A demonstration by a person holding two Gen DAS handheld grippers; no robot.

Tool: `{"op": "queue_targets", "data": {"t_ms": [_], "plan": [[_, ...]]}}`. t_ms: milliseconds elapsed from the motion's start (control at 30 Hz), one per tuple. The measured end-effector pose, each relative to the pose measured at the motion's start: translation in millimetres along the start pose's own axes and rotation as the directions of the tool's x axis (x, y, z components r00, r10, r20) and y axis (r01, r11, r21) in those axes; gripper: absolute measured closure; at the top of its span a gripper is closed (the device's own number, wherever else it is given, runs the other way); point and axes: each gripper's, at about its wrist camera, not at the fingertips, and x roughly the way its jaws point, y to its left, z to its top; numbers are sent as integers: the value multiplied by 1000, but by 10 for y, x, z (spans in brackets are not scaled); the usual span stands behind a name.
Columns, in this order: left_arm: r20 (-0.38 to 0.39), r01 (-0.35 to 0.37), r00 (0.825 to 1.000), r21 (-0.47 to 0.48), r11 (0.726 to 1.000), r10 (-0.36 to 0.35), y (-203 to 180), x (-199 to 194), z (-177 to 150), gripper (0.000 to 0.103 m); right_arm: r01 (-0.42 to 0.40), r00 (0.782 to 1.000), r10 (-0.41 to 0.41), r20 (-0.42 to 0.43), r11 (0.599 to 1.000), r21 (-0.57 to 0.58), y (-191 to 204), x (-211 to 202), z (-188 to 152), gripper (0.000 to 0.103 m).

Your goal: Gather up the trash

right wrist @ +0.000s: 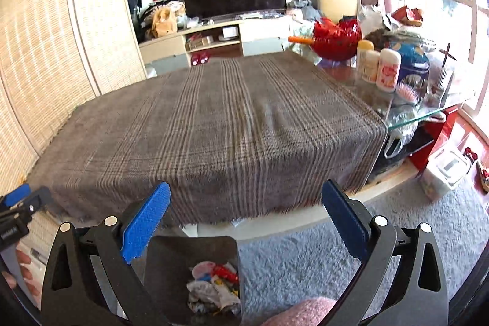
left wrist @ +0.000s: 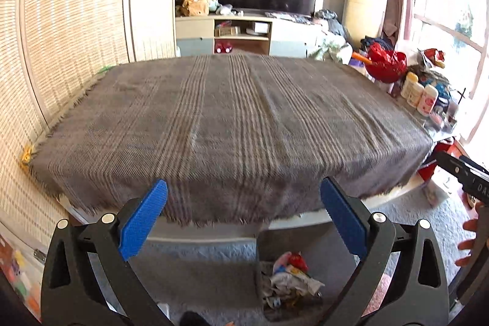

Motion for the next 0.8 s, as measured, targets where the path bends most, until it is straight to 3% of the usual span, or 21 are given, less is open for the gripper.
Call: {"op": "queue_targets", "data": {"t_ms": [133, 433, 800], "plan": [[50, -27, 998, 27, 999, 25, 13, -14, 57, 8, -7, 1000, 8, 30, 1000, -12, 79, -40, -7, 3], [70, 4, 998, 34, 999, -7, -30, 96, -36, 8, 33, 996, -29, 87, 998, -44, 160, -119, 12, 3], [93, -39, 995, 31, 999, 36, 39, 88, -153, 8, 30, 989, -16, 145, 995, -93, 316, -154, -50, 3]]}}
